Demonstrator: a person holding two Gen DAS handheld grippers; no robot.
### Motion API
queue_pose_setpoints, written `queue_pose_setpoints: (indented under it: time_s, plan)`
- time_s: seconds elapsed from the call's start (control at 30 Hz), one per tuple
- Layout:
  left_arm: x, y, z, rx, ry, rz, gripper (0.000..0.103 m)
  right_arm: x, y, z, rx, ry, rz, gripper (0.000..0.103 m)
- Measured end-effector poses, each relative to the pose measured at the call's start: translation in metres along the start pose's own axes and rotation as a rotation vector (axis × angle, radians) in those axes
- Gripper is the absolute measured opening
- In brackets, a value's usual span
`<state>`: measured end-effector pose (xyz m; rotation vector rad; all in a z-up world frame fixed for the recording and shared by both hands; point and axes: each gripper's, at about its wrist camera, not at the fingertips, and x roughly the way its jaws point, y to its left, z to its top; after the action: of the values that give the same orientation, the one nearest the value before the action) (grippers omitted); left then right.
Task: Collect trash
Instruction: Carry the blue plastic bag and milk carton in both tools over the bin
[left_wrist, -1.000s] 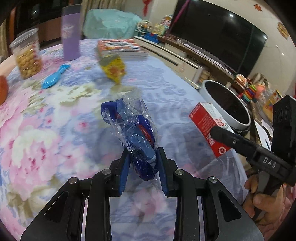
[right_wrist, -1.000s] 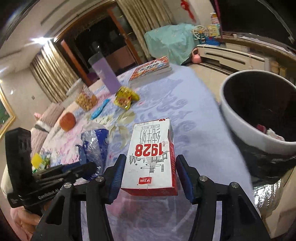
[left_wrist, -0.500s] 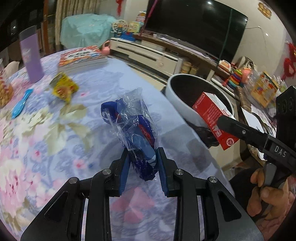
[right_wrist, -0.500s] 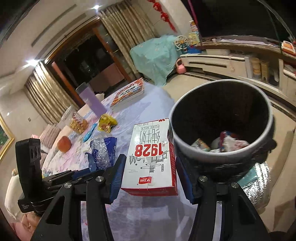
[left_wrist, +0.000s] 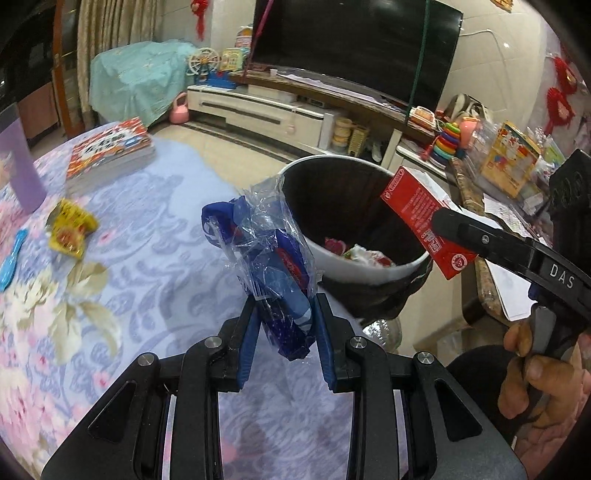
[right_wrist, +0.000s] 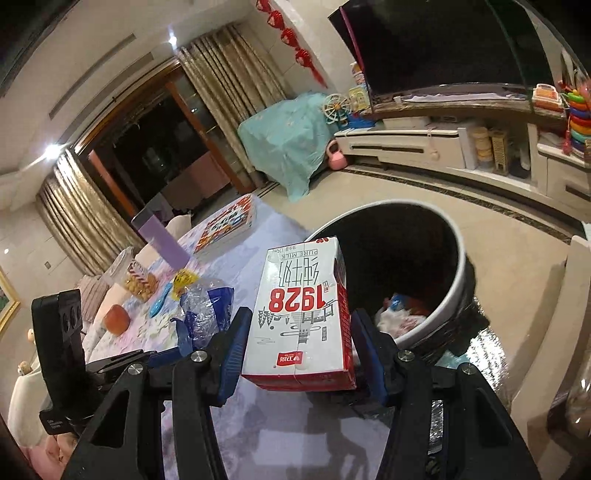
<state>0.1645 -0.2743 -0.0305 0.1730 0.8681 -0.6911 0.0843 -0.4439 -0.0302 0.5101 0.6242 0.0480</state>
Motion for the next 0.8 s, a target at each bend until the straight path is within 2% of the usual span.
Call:
queue_pose_setpoints:
  time_s: [0.8]
  plan:
    - [0.031, -0.033, 0.047, 0.064, 0.027, -0.052, 0.027, 0.01, -0.035, 0.028, 0.018, -0.004, -0.044, 0.056]
